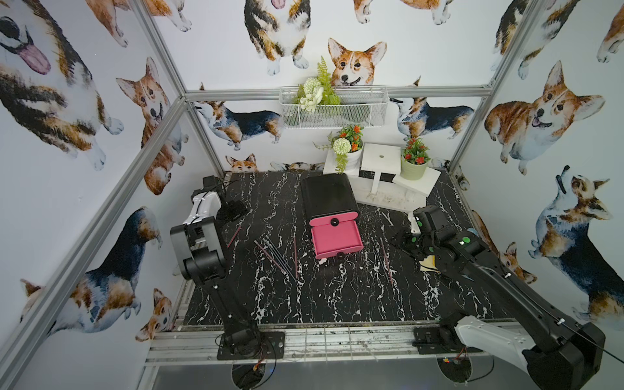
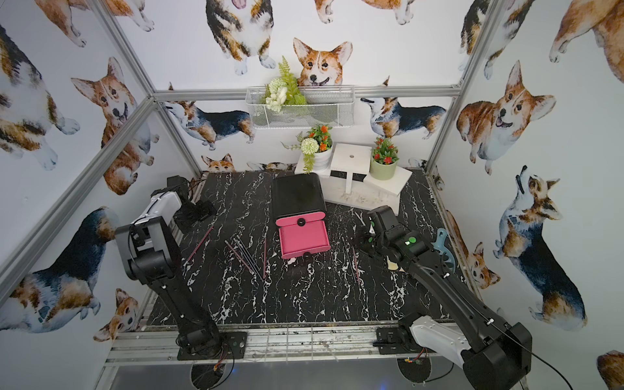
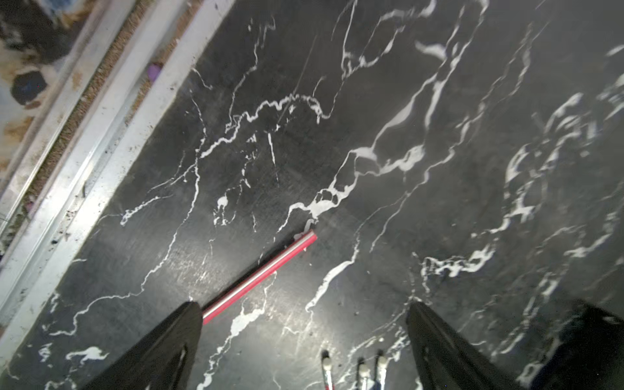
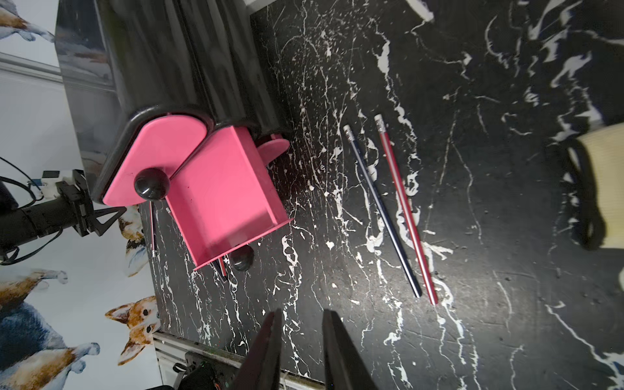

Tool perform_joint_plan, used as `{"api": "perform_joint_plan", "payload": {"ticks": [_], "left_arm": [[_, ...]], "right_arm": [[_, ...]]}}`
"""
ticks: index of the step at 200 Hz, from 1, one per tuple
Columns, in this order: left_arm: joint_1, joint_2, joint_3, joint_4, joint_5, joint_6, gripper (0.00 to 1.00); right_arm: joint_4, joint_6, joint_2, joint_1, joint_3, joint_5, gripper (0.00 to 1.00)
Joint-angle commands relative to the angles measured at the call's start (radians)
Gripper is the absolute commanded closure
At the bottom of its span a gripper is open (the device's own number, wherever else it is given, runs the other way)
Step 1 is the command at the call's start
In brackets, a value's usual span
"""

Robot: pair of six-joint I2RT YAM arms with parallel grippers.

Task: Please place the pencils in the drawer according to their color
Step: Pick up the pencil from the center of the board.

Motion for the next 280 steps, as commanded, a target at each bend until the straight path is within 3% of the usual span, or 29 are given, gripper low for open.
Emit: {"api": "perform_joint_plan", "payload": {"ticks": [1, 13, 71, 129, 208, 280], "left_arm": [[0.021, 0.04, 0.011, -0.171, 0.038, 0.087, 0.03], [0.022, 0.043, -0.012, -0.141, 0.083, 0.069, 0.03], [0.06, 0.082, -0.036, -0.124, 0.091, 0.006, 0.03], [0.06, 0.091, -0.077, -0.125, 0.094, 0.04, 0.06], [0.06, 0.093, -0.039, -0.174, -0.063, 0.117, 0.06], [0.06, 0.052, -0.024, -0.154, -0.055, 0.184, 0.07]], "right_arm": [[-0.037, -0.055, -0.027, -0.045, -0.002, 0.018, 0.72], [-0.04, -0.071, -0.039, -0.071, 0.003, 0.001, 0.71], [-0.084, -0.166, -0.04, -0.123, 0.055, 0.001, 0.71], [-0.08, -0.193, -0.07, -0.13, 0.042, 0.063, 0.69], [0.036, -0.246, -0.27, -0.13, -0.109, 0.221, 0.51], [0.079, -0.291, -0.3, -0.13, -0.164, 0.298, 0.42]]}}
